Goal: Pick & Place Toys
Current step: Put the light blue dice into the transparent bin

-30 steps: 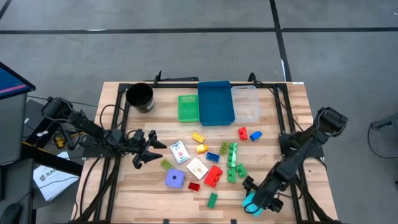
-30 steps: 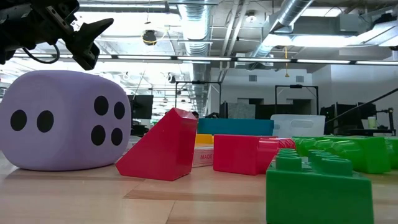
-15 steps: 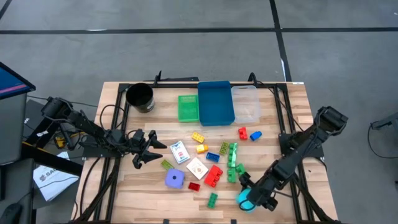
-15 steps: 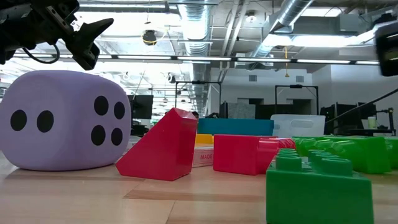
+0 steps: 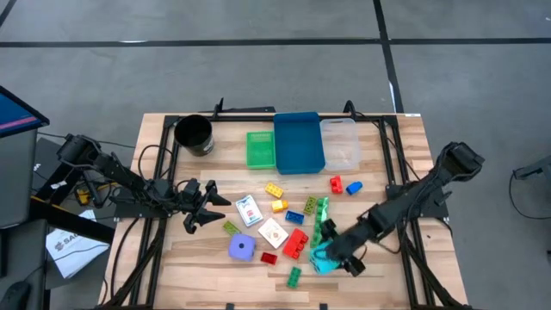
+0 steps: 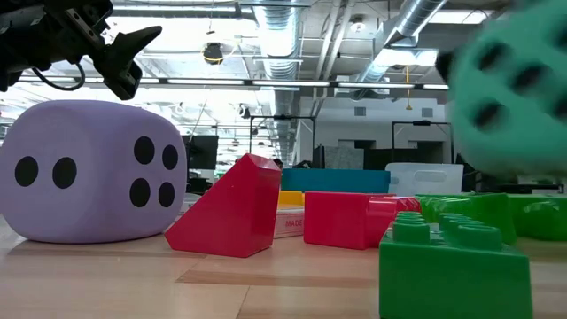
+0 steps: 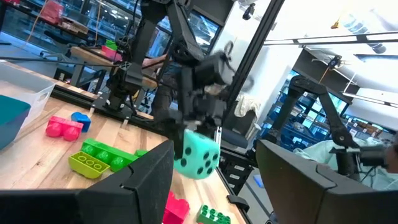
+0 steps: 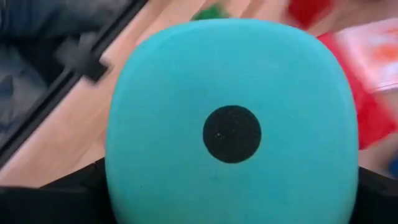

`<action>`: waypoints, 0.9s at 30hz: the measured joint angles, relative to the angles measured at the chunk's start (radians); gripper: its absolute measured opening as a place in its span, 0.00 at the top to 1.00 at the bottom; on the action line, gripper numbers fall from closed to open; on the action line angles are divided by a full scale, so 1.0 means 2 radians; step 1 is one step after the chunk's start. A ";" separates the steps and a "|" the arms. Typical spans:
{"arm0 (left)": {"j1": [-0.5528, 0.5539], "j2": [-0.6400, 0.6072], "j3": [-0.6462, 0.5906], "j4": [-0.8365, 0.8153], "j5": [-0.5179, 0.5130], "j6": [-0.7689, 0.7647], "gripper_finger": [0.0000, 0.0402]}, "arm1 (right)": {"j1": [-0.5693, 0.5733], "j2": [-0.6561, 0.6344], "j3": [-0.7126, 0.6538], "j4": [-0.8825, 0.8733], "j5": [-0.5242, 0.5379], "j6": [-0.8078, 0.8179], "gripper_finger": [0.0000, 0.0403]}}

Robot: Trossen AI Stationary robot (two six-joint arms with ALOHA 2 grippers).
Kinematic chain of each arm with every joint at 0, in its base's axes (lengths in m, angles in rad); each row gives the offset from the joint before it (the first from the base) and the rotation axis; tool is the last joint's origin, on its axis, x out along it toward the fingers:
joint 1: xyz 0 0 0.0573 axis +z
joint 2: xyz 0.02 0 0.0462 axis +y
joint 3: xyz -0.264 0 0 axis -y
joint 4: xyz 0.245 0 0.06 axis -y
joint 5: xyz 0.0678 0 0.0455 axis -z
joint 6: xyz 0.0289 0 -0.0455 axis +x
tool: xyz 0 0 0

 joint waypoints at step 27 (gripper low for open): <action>0.000 0.000 0.000 0.001 -0.012 0.018 0.44 | -0.343 -0.141 0.001 0.144 0.054 -0.069 0.10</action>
